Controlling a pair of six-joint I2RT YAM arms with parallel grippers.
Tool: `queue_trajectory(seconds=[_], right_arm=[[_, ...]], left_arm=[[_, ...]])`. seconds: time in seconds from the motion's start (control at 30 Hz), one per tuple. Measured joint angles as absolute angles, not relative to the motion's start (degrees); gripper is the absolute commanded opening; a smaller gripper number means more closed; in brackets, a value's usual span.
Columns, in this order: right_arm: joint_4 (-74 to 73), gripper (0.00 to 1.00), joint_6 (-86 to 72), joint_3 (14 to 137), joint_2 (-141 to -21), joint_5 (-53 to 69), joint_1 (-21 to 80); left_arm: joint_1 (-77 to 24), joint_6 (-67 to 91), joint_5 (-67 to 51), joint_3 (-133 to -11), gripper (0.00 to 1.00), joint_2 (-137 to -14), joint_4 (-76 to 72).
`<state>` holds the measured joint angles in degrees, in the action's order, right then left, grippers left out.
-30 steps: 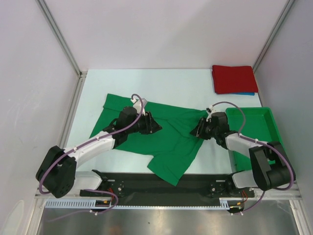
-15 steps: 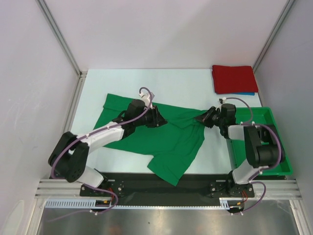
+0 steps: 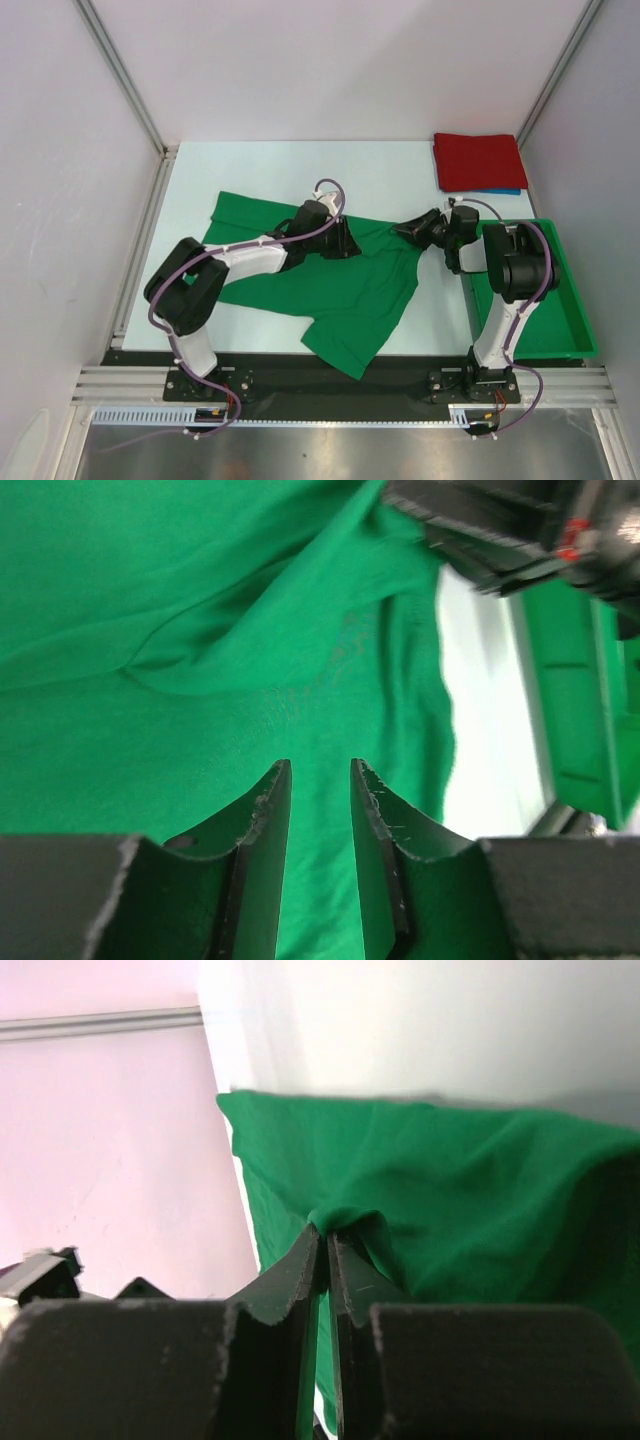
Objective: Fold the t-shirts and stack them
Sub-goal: Fold the tshirt
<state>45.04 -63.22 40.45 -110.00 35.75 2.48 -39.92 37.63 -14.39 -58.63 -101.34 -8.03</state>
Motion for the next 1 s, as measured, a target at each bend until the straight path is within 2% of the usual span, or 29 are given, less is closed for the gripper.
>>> queue_trajectory(seconds=[0.2,0.53,0.9,1.0], right_arm=[[45.87,0.11,-63.31,41.1,-110.06,36.12,2.26],[46.35,0.11,-63.22,41.1,-110.06,36.51,2.22],[47.11,0.09,-63.37,41.12,-110.1,36.51,2.24],[47.44,0.09,-63.4,41.12,-110.13,36.49,2.24]], left_arm=[[-40.56,38.63,-8.99,-58.65,0.39,-103.02,-7.6],[-41.34,39.13,-8.08,-62.74,0.47,-110.76,-6.87],[-41.45,40.77,-8.12,-68.42,0.49,-115.33,-6.48],[-41.45,41.76,-8.12,-69.52,0.47,-116.36,-6.48]])
